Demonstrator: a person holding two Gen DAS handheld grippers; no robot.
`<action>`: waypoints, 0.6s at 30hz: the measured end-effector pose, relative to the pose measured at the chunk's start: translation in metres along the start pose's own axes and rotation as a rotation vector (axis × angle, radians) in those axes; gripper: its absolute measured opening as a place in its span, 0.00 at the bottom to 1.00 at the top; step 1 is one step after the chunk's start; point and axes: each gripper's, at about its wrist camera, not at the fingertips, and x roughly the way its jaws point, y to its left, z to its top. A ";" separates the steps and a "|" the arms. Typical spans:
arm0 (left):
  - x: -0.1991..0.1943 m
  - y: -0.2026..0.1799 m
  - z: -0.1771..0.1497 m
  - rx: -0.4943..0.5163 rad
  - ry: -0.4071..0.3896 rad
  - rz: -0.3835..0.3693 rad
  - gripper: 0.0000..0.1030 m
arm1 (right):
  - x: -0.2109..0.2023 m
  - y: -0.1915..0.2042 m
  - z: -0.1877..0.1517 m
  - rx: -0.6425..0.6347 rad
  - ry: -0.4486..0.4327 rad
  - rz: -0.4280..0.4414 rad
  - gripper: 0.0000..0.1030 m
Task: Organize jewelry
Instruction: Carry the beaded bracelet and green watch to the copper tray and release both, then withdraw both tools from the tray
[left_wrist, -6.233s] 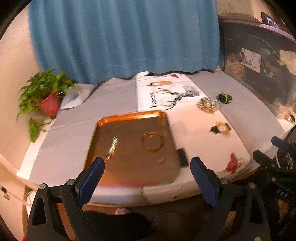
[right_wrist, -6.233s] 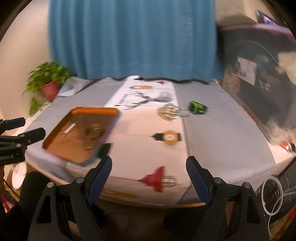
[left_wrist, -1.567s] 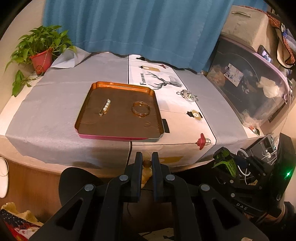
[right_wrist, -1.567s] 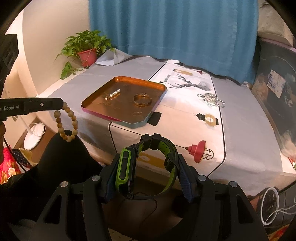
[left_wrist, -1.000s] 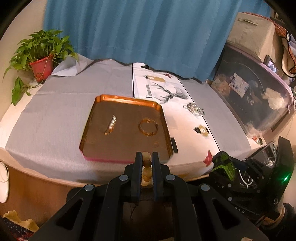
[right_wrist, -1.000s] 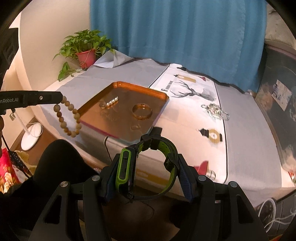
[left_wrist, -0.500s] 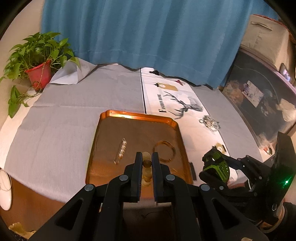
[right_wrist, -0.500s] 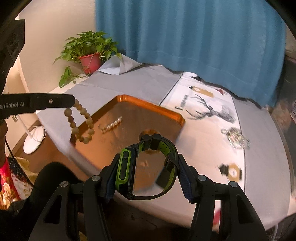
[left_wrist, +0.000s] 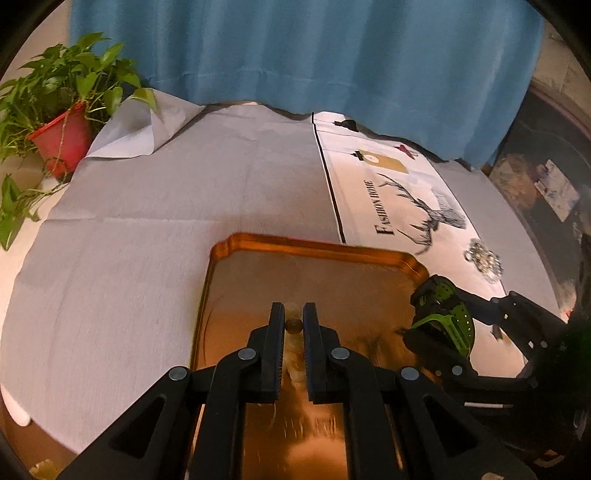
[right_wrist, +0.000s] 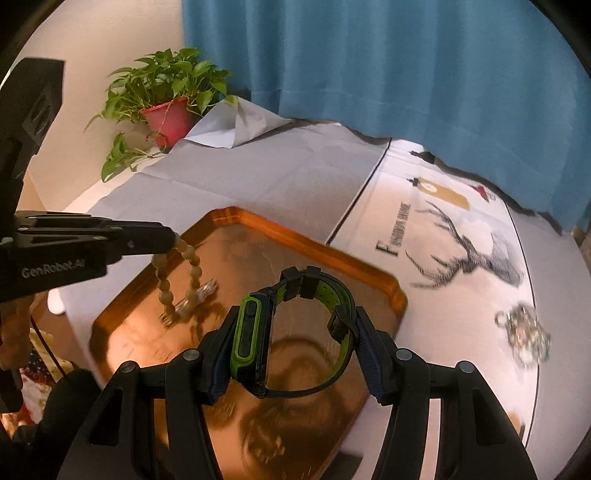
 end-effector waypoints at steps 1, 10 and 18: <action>0.005 0.000 0.002 0.003 0.002 0.004 0.07 | 0.006 -0.001 0.004 -0.004 0.000 0.000 0.57; 0.020 0.012 0.011 -0.039 -0.029 0.093 0.51 | 0.039 -0.002 0.006 -0.021 0.072 0.060 0.77; -0.025 0.007 -0.043 0.009 -0.014 0.244 0.99 | -0.010 0.010 -0.026 0.008 0.048 0.040 0.84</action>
